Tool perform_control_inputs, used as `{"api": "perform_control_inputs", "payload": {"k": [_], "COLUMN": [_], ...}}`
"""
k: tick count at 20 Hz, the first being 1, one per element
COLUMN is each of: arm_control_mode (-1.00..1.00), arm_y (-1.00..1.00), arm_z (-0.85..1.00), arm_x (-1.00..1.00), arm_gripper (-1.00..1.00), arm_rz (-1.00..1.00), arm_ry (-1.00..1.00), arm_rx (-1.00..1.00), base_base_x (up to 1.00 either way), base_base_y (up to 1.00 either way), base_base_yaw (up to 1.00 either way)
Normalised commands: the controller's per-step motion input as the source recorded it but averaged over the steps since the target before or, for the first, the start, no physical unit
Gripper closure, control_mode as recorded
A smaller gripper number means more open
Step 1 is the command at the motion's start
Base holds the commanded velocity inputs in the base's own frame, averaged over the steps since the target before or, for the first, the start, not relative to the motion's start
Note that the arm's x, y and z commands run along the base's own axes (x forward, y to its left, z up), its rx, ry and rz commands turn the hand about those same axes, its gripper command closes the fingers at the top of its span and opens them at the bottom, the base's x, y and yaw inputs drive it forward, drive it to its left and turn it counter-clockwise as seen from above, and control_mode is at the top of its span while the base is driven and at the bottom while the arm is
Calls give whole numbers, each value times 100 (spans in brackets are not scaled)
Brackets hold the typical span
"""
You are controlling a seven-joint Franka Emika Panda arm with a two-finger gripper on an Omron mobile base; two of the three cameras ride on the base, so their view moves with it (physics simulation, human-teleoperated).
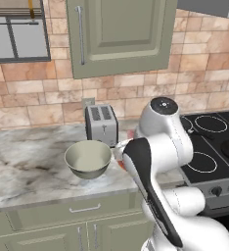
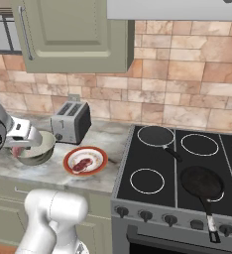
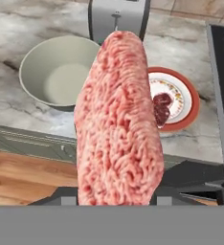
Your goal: Place one of the steaks on the plate and the other in the bowl. Then place the bowl in the fridge.
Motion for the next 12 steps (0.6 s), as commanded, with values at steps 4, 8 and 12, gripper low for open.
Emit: {"api": "perform_control_inputs", "payload": {"k": [4,8,12], "arm_control_mode": [-100,-100,-100], "arm_y": [52,51,53], "arm_z": [-29,-16,-14], "arm_x": [45,58,56], "arm_gripper": [100,100,100], "arm_rz": [0,0,-2], "arm_ry": [0,0,1], "arm_rx": [0,0,0], "base_base_x": [0,0,0], "base_base_y": [0,0,0], "base_base_yaw": [0,0,0]}}
